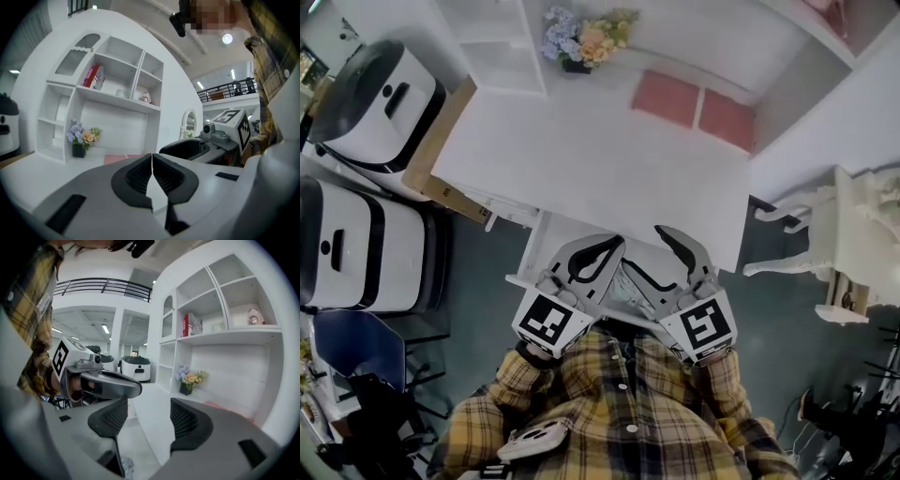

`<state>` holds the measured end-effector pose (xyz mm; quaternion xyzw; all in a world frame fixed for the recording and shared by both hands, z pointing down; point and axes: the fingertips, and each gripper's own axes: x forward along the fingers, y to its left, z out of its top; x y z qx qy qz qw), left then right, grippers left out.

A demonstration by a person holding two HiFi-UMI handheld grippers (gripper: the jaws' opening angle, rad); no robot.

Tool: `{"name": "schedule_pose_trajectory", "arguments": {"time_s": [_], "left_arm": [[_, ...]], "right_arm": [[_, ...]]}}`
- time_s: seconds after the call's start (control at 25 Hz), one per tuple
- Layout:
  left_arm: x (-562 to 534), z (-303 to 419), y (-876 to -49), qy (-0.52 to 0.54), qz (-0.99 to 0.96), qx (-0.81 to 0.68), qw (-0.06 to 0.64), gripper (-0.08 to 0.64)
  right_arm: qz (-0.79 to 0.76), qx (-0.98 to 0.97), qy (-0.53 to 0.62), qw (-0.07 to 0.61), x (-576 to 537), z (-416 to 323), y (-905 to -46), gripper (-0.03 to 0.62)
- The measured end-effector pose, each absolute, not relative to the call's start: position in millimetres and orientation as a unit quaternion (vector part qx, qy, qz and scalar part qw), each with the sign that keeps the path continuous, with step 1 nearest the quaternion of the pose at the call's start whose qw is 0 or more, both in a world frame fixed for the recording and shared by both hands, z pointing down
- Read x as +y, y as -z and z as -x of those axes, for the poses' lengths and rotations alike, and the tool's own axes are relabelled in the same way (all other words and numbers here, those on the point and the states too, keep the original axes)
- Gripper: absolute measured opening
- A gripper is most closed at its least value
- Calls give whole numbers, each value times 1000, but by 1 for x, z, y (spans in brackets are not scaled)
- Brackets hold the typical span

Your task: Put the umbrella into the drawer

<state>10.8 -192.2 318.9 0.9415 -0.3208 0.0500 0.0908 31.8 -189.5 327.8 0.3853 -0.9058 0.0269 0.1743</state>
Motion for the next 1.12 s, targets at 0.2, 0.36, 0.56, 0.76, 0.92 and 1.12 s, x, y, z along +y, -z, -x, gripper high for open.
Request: {"name": "schedule_pose_trajectory", "arguments": {"time_s": [0.2,0.36,0.56,0.76,0.92,1.12], "left_arm": [[-190,-11,-273,-3,-944,-323,63,26],[-184,-14,-244,24,-947,-314,57,26],[-174,-21,-224,46,-953,-298,42,26],[-162,-31,-216,45,-957,-286,28,26],[-153,-35,-212,40,-960,-276,19,26],[-146,-38,-213,37,-963,-268,19,26]], "right_arm": [[-400,-910,-14,103,-184,-35,-270,224],[-396,-917,-2,54,-172,-43,-233,169],[-380,-925,-3,-3,-162,-52,-208,99],[-378,-925,-11,-21,-155,-59,-203,54],[-383,-923,-17,-34,-150,-65,-200,28],[-382,-923,-24,-38,-149,-67,-200,18]]}}
